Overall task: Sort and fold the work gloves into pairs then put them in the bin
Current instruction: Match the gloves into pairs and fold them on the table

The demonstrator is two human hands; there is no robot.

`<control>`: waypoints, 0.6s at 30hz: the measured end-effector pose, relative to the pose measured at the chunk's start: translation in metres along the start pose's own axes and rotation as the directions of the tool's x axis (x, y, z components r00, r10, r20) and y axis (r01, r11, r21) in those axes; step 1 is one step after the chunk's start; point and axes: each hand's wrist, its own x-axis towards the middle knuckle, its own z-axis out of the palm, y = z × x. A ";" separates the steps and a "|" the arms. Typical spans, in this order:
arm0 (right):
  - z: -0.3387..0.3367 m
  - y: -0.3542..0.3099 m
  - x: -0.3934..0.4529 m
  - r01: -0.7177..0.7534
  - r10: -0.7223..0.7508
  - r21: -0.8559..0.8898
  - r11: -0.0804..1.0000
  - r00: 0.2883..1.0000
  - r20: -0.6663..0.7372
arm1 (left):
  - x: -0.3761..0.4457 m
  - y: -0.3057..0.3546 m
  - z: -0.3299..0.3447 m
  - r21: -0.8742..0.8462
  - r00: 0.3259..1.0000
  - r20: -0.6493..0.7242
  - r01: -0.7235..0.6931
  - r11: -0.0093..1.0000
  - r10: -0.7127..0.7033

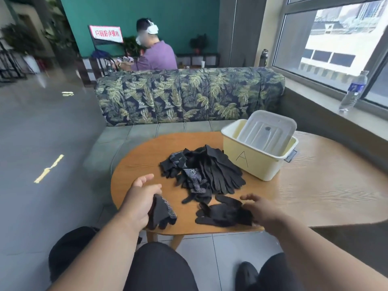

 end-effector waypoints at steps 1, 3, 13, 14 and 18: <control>-0.003 0.000 0.002 0.002 -0.002 0.048 0.999 1.000 0.015 | 0.001 0.002 0.006 -0.037 1.000 0.017 0.012 0.999 -0.011; -0.006 -0.004 0.002 0.016 -0.028 0.150 0.989 0.997 0.076 | 0.002 0.008 0.020 -0.117 0.998 0.030 0.050 0.992 -0.047; 0.005 -0.003 0.000 0.216 -0.408 -0.617 0.756 0.894 -0.186 | -0.009 0.012 0.037 -0.080 0.973 0.210 0.119 0.990 -0.100; 0.014 -0.003 -0.007 0.323 -0.494 -0.632 0.704 0.862 -0.109 | -0.011 0.012 0.038 -0.098 0.967 0.231 0.132 0.986 -0.107; 0.054 -0.018 -0.036 0.661 -0.618 -0.527 0.534 0.730 0.290 | -0.020 0.016 0.049 -0.196 0.938 0.320 0.206 0.959 -0.136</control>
